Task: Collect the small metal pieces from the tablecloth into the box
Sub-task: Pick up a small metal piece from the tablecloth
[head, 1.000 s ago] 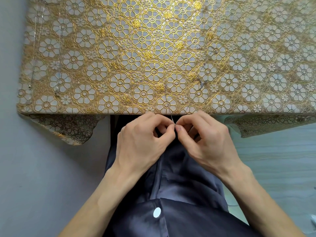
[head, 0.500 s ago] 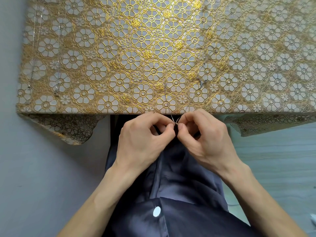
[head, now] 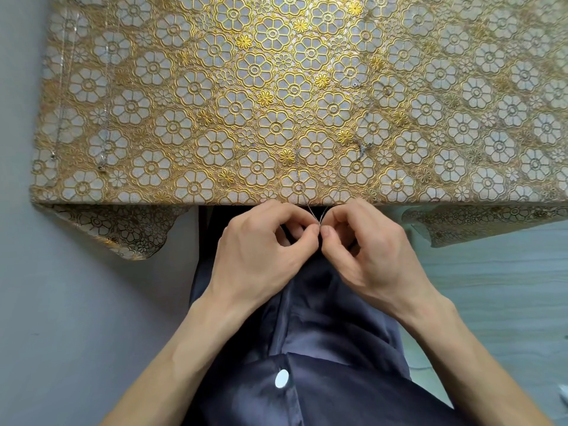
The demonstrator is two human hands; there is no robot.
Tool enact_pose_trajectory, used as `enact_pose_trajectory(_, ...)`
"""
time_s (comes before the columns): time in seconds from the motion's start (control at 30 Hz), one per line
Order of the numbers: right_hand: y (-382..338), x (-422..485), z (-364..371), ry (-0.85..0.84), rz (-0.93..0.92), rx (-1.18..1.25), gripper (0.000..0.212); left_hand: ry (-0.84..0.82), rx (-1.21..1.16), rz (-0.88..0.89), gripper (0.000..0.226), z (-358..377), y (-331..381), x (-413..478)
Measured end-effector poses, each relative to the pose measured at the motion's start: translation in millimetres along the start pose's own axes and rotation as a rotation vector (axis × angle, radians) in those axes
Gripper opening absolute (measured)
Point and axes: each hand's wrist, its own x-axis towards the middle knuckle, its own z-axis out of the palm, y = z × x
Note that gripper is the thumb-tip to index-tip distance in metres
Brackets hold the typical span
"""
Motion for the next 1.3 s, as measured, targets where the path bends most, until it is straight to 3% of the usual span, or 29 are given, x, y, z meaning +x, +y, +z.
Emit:
enact_pose_trajectory(0.37,-2.3,1.0,-0.8,-0.031,0.115,0.13,0.009,0.035,0.056,0.072,0.011,4.1,-2.0,1.6)
enact_pose_trajectory(0.47,-3.9,0.4,-0.6,-0.057,0.237,0.282,0.006,0.03,0.015,0.047,0.01,5.2,-0.1,1.5)
enact_pose_trajectory(0.63,-5.8,1.4,1.7,-0.034,0.276,0.332,0.006,-0.031,-0.301,-0.205,0.016,12.4,0.1,2.5)
enact_pose_trajectory(0.73,-8.3,1.8,3.4,0.024,0.171,0.187,0.006,0.007,-0.393,-0.28,0.023,17.2,0.5,-0.2)
enact_pose_trajectory(0.8,-10.0,1.8,4.6,0.046,0.126,0.099,0.009,0.026,-0.445,-0.342,0.015,17.9,4.1,-0.3)
enact_pose_trajectory(0.83,-10.2,1.8,5.4,0.051,0.124,0.097,0.009,0.022,-0.513,-0.389,0.008,19.0,6.2,-0.4)
enact_pose_trajectory(0.93,-14.4,2.7,5.6,0.037,0.223,0.241,0.007,0.025,-0.694,-0.493,0.016,21.7,14.3,-3.3)
enact_pose_trajectory(1.03,-20.5,7.5,-0.9,0.033,0.456,0.526,0.012,0.171,-0.566,-0.361,0.008,19.6,15.3,-4.3)
enact_pose_trajectory(1.13,-20.9,17.7,-11.3,0.052,0.465,0.574,0.014,0.233,-0.428,-0.229,0.006,10.9,13.6,5.0)
enact_pose_trajectory(1.3,-16.2,35.3,-21.2,-0.045,0.434,0.657,0.009,0.057,-0.09,0.047,0.014,-10.1,14.6,27.8)
